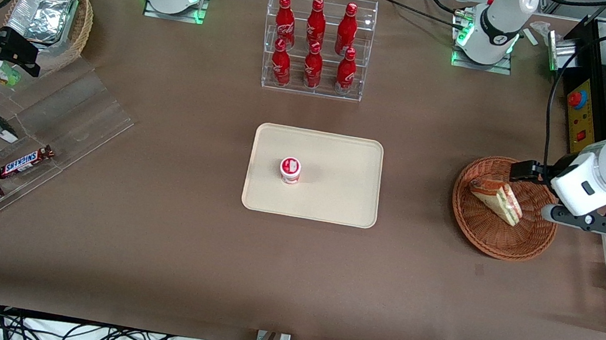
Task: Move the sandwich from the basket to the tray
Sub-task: 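Lower the open left gripper toward the sandwich in the wicker basket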
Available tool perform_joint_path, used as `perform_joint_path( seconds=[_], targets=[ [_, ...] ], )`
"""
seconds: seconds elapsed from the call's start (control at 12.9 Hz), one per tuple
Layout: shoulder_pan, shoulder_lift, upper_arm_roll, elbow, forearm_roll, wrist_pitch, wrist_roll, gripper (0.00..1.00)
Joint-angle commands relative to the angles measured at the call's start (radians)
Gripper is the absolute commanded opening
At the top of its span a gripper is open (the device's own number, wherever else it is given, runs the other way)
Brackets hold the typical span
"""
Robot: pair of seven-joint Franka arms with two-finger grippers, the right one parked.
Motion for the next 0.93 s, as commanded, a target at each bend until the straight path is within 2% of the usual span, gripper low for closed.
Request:
perform_joint_path(
  seconds=[0.0, 0.31, 0.47, 0.62, 0.7, 0.85],
  targets=[
    [-0.019, 0.025, 0.024, 0.040, 0.023, -0.028, -0.016, 1.00],
    [-0.004, 0.026, 0.025, 0.035, 0.025, -0.030, -0.025, 1.00],
    [0.016, 0.052, 0.027, 0.017, 0.072, -0.050, -0.090, 1.00],
    [0.038, 0.083, 0.027, 0.018, 0.074, -0.048, -0.143, 1.00],
    [0.051, 0.097, 0.025, 0.015, 0.072, -0.045, -0.189, 1.00],
    [0.055, 0.114, 0.025, -0.024, 0.072, -0.018, -0.394, 1.00]
  ],
)
